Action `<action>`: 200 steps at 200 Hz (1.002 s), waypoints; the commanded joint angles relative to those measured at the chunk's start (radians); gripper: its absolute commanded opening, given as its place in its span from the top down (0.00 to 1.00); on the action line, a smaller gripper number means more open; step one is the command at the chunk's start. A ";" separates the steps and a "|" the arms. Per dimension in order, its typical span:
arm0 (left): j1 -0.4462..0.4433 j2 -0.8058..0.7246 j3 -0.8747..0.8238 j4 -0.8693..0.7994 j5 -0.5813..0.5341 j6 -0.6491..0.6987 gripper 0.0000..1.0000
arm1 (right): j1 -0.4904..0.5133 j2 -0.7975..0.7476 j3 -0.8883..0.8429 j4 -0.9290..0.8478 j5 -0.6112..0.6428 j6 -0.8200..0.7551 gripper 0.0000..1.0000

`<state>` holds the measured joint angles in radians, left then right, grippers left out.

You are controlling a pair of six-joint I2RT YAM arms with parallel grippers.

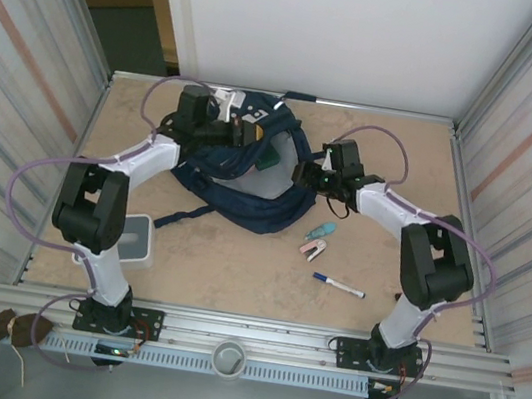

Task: Pack the student bag

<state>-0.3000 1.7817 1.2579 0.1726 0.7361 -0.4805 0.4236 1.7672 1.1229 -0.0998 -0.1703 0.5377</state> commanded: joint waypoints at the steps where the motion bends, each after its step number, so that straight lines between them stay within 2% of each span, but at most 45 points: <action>1: -0.025 -0.060 -0.029 -0.044 -0.109 0.087 1.00 | -0.010 0.104 0.075 -0.051 0.048 0.013 0.43; 10: -0.037 -0.063 -0.040 -0.072 -0.142 0.114 1.00 | -0.019 0.132 0.107 -0.052 0.046 0.005 0.56; 31: -0.070 -0.071 -0.072 -0.083 -0.184 0.141 1.00 | -0.058 0.173 0.178 -0.061 0.042 -0.018 0.73; 60: -0.146 -0.039 -0.046 -0.071 -0.212 0.160 1.00 | -0.123 0.235 0.306 -0.100 -0.024 -0.076 0.86; 82: -0.189 0.032 0.072 -0.147 -0.212 0.257 0.90 | -0.175 0.310 0.438 -0.150 -0.094 -0.105 0.87; 114: -0.152 -0.009 0.151 -0.293 -0.211 0.495 0.63 | -0.239 0.392 0.655 -0.312 -0.103 -0.153 0.81; 140: -0.105 -0.159 0.023 -0.324 -0.316 0.806 0.49 | -0.246 0.342 0.689 -0.405 -0.007 -0.199 0.63; 156: -0.064 -0.250 -0.103 -0.284 -0.384 0.957 0.44 | -0.238 0.263 0.630 -0.431 0.036 -0.205 0.53; 184: 0.051 -0.368 -0.287 -0.264 -0.298 1.203 0.44 | -0.198 0.074 0.393 -0.354 -0.012 -0.183 0.45; 200: 0.073 -0.393 -0.349 -0.292 -0.345 1.361 0.43 | -0.168 -0.018 0.277 -0.326 -0.031 -0.166 0.39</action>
<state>-0.2600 1.4220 0.9947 -0.0807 0.4202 0.5346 0.2081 1.8935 1.5322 -0.4339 -0.1783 0.3607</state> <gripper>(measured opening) 0.564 0.582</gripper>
